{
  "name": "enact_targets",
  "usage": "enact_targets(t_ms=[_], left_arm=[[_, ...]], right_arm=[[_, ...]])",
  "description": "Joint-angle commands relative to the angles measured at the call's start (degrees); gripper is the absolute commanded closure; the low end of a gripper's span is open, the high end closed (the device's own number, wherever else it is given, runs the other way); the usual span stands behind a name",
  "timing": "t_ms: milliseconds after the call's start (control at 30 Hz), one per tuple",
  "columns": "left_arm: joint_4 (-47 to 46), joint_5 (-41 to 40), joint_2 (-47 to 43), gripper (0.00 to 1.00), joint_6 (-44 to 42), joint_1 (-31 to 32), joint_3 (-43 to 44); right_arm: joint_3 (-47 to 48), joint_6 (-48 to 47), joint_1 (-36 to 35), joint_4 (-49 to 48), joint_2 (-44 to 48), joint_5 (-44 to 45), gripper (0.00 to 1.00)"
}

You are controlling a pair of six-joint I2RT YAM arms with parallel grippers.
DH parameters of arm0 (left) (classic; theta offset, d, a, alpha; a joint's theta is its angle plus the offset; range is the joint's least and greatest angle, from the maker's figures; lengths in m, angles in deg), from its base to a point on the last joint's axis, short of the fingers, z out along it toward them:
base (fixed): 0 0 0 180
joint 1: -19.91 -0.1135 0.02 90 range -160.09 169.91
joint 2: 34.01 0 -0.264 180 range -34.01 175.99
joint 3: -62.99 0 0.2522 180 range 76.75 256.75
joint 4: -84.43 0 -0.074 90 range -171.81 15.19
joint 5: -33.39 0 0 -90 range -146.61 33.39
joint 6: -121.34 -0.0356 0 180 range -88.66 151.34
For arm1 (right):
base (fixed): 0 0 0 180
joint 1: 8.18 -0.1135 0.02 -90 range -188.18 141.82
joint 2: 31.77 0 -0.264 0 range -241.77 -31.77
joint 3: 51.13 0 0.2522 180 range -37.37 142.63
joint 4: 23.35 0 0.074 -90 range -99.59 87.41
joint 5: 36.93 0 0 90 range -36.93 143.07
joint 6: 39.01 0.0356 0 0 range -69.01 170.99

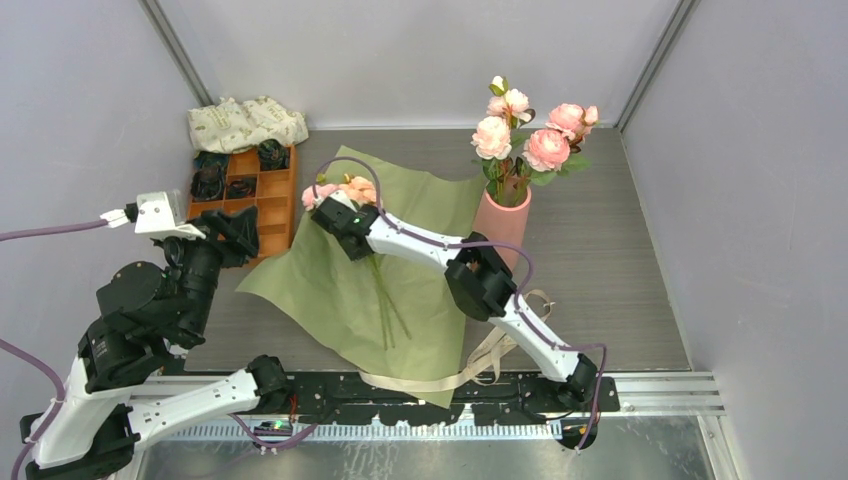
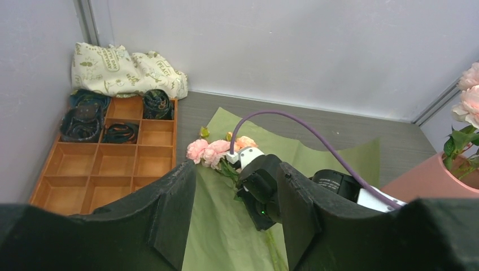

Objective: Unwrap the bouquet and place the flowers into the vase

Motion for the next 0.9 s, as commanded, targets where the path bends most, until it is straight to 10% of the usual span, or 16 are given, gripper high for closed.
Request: enact_targets(t_ms=[0,867], left_arm=[[-2.2,-0.5,-0.2,0.45,0.2,0.2,0.0],[-2.7,2.1,2.8,0.46,1.7,0.3,-0.2]], right_arm=[[-4.6,1.7,-0.2,-2.4,10.8,0.9,0.96],[-44.5,8.9,0.0,-7.7,37.0,6.3,0.89]])
